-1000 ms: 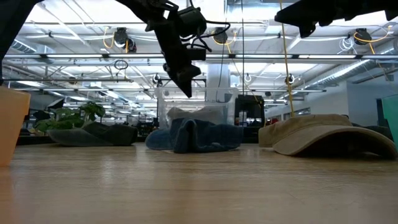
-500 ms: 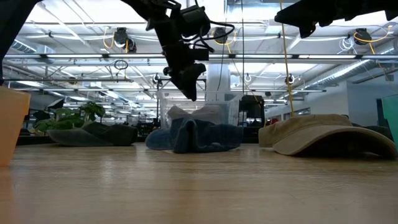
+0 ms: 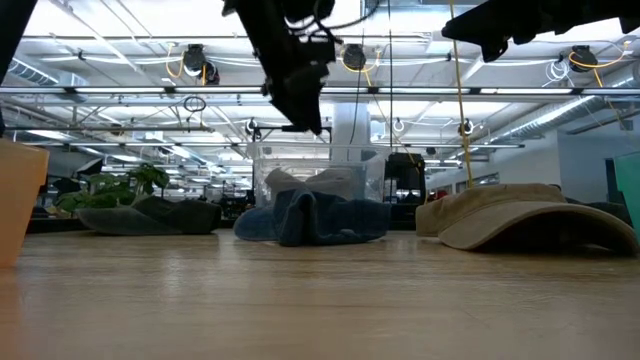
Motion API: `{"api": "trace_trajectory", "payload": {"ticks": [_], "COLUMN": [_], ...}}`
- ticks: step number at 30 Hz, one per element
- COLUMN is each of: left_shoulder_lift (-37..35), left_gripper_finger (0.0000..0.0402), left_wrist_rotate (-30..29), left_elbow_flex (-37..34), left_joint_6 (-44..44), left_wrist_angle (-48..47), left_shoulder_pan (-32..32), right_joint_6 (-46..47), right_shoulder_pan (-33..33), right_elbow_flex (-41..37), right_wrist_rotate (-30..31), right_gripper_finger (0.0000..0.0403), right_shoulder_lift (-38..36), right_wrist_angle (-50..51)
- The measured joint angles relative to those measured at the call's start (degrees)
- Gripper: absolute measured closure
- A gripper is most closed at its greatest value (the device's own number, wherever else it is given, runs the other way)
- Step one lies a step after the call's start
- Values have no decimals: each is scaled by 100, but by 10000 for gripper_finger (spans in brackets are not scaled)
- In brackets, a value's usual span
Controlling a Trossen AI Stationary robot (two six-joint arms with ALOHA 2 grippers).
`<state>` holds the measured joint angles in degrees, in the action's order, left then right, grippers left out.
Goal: Pick & Place hat
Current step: Put the blue cap into the sky blue bin
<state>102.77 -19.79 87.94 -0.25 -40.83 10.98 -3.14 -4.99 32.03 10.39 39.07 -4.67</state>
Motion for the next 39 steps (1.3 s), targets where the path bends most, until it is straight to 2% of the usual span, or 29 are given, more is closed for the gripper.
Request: {"api": "trace_trajectory", "payload": {"ticks": [8, 13, 18, 22, 24, 28, 30, 35, 39], "left_shoulder_lift": [-837, -1081, -1053, -1197, -1424, -2207, -2689, -3742, -4232], "left_gripper_finger": [124, 153, 188, 223, 244, 288, 307, 343, 363], "left_wrist_rotate": [12, -173, -640, -1036, -1218, -1160, -1053, 45, 76], "left_elbow_flex": [0, -29, -398, -772, -993, -1589, -2035, -3450, -4292], "left_joint_6": [-723, -1253, -702, -389, -312, -343, -346, 281, 480], "left_wrist_angle": [-113, 260, 1350, 1472, 1480, 1600, 2075, 4110, 5355], "left_shoulder_pan": [-382, -745, -1194, -1472, -1585, -1792, -1948, -2176, -2065], "right_joint_6": [-15, -35, 289, 533, 538, 394, 369, 409, 745], "right_shoulder_pan": [0, 0, 0, 0, 3, 4, 4, 44, 205], "right_elbow_flex": [0, 0, -56, -397, -553, -774, -826, -861, -861], "right_wrist_rotate": [0, 14, 19, -6, -7, -1, -2, -2, 184], "right_gripper_finger": [383, 383, 383, 383, 383, 383, 383, 383, 383], "right_shoulder_lift": [0, 0, 15, 20, 17, 18, 17, 17, 114], "right_wrist_angle": [-20, -28, -130, -303, -416, -497, -495, -565, -1042]}}
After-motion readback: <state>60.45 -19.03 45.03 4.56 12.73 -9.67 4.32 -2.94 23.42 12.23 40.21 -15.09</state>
